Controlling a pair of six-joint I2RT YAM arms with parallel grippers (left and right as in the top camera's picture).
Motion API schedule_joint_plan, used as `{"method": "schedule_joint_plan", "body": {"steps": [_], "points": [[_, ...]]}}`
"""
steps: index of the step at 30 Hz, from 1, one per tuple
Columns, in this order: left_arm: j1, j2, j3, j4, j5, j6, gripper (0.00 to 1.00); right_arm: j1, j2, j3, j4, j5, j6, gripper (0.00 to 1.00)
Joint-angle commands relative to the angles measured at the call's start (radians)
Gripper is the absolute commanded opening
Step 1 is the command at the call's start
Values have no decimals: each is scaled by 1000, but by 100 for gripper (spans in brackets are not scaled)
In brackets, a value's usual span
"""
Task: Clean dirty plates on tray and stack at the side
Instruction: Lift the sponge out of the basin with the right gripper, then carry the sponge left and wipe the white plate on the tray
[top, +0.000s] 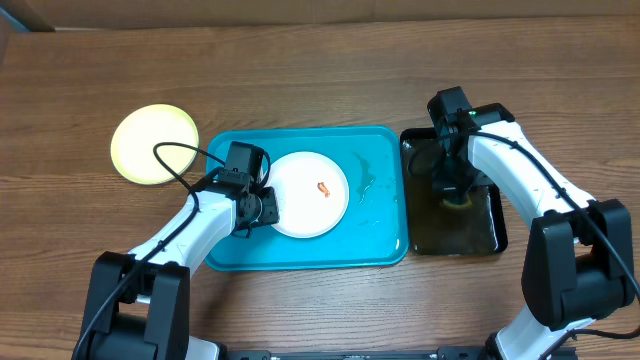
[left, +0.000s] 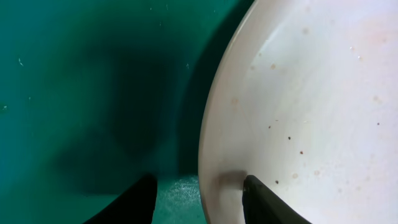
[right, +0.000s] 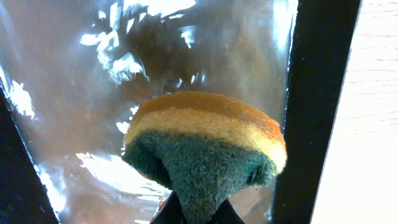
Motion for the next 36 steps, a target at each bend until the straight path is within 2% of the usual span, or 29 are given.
{"method": "schedule_joint_plan", "body": {"steps": [1,12,18,23,28,32,36], "points": [[-1,28,7,-30,25,7,45,5,-27,45,-23,-13,-78,4],[0,28,36,-79,53,-26,43,5,-27,176,-90,-13,-81,4],[11,28,190,-258,70,-26,42,4,-27,176,-84,-14,-85,4],[13,34,221,-282,74,-26,37,3,-27,176,-80,-20,-89,4],[27,82,227,-272,81,-26,38,2,-27,177,-61,-19,-119,4],[60,170,275,-316,105,-18,41,3,-27,177,-66,-20,-174,4],[67,215,295,-340,106,-17,41,3,-27,176,-71,-21,-182,4]]}}
